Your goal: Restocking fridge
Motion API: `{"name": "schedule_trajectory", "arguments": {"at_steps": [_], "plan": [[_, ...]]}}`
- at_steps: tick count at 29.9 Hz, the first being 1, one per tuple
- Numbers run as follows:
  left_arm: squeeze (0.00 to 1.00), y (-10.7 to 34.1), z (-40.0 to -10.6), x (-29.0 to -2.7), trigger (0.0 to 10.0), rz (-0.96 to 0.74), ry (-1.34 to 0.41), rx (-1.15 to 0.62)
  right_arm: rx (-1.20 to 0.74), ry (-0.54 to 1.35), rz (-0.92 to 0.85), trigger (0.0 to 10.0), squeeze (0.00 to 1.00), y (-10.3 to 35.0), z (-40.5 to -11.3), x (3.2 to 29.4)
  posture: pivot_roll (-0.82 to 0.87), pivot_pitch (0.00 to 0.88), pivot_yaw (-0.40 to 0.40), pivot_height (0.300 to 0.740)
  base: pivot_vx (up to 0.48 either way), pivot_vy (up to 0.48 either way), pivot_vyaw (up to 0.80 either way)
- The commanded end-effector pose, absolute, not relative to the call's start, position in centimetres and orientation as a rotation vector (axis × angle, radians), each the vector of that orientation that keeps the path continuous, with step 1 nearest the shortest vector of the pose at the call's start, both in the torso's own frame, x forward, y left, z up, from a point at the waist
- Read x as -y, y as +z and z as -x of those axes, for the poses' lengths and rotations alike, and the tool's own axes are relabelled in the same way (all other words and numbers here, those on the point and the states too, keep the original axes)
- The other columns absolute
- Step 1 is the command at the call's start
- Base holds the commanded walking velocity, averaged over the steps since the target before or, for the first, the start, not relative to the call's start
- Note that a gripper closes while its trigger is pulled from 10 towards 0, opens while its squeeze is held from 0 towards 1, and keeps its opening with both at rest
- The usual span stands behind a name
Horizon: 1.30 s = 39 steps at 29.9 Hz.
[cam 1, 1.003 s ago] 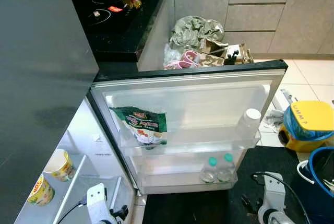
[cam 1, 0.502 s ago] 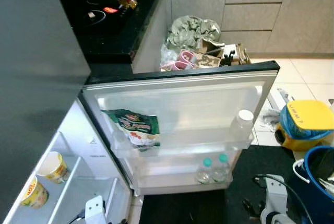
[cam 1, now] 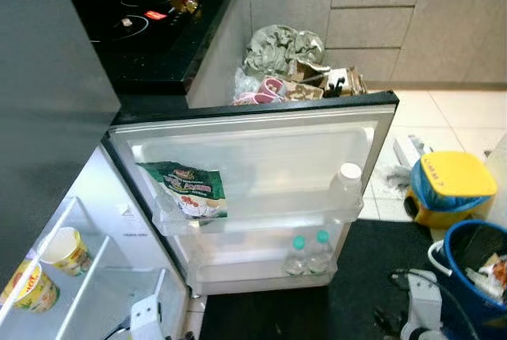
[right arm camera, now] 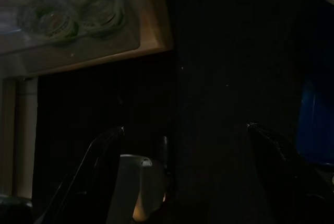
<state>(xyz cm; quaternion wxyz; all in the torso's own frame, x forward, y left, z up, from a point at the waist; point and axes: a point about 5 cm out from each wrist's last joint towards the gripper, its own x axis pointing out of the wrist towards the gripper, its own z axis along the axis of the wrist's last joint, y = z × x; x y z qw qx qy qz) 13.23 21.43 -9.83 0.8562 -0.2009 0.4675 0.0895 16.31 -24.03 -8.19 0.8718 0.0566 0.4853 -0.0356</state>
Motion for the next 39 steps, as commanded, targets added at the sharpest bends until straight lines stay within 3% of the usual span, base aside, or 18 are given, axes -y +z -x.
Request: {"name": "schedule_trajectory", "arguments": {"at_steps": [1, 32, 39], "plan": [[0.0, -10.02, -12.85, -21.18, 10.0, 0.428, 0.183, -1.004, -1.028, -0.072, -0.118, 10.0, 0.0, -8.33, -15.97, 24.05, -0.03, 0.0, 0.029, 0.74, 0.0, -0.48, 0.0], [0.0, -10.04, -12.88, -20.81, 10.0, 0.441, 0.161, -1.001, -1.037, -0.032, -0.13, 10.0, 0.0, -8.44, -15.65, 23.92, -0.03, 0.0, 0.027, 0.74, 0.0, -0.48, 0.0], [0.0, -9.97, -13.18, -20.6, 10.0, 0.446, 0.15, -0.993, -1.041, 0.025, -0.148, 10.0, 0.0, -8.45, -15.58, 23.65, -0.03, 0.0, 0.027, 0.74, 0.0, -0.48, 0.76]]}}
